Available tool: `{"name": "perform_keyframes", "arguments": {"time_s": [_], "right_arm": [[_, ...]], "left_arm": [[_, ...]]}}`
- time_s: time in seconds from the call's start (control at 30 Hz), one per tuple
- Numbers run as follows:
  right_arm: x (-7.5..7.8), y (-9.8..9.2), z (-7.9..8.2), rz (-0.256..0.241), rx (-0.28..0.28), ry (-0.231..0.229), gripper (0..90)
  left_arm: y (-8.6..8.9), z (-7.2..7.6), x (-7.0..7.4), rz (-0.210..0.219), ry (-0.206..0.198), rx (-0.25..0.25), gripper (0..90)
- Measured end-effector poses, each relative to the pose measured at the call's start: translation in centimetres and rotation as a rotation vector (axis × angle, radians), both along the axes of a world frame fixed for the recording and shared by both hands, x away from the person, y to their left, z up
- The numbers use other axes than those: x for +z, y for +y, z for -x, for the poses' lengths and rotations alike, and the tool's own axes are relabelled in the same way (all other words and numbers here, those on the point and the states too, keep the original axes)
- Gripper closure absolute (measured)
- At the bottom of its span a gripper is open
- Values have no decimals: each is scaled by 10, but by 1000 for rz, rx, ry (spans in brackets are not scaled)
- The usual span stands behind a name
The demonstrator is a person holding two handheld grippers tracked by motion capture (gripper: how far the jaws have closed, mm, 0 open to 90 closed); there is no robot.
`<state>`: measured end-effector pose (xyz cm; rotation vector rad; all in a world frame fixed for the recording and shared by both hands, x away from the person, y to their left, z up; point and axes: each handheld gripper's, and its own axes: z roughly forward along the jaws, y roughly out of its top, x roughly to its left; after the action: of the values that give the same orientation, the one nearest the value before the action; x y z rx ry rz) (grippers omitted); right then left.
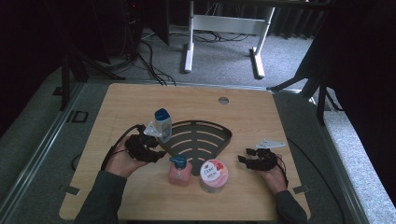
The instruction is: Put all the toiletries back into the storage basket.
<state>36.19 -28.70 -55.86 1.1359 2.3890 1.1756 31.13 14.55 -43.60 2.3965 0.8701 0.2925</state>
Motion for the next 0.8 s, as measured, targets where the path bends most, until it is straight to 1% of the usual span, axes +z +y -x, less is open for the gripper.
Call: {"name": "perform_keyframes", "arguments": {"time_s": [0.1, 0.23, 0.3, 0.33, 0.37, 0.43, 0.53, 0.57, 0.67, 0.73, 0.77, 0.8], "right_arm": [[0, 0, 0, -2, -1, 2, 426], [0, 0, 0, -1, -2, 1, 425], [0, 0, 0, -1, -2, 1, 425], [0, 0, 0, -1, -2, 1, 425], [0, 0, 0, -2, -2, 1, 425], [0, 0, 0, -1, -1, 1, 425], [0, 0, 0, -1, -2, 1, 425], [0, 0, 0, -1, -2, 1, 425], [0, 0, 0, 0, -2, 0, 425], [0, 0, 0, 0, -3, 0, 425], [0, 0, 0, -1, -2, 0, 425], [0, 0, 0, -2, -2, 1, 425]], "left_arm": [[-3, 6, 0, -2, 17, -27, 628], [-4, 12, 1, 6, 51, -67, 783], [-5, 13, 1, 6, 57, -74, 833], [-6, 16, 2, 7, 65, -93, 833], [-6, 18, 3, 5, 63, -106, 873], [-8, 22, 5, 8, 64, -124, 894], [-10, 27, 9, 33, 71, -165, 899], [-10, 28, 10, 28, 69, -174, 899], [-12, 31, 12, 21, 59, -179, 900], [-12, 31, 12, 21, 59, -179, 900], [-12, 34, 16, 27, 51, -197, 900], [-13, 34, 17, 32, 52, -206, 900]]}}
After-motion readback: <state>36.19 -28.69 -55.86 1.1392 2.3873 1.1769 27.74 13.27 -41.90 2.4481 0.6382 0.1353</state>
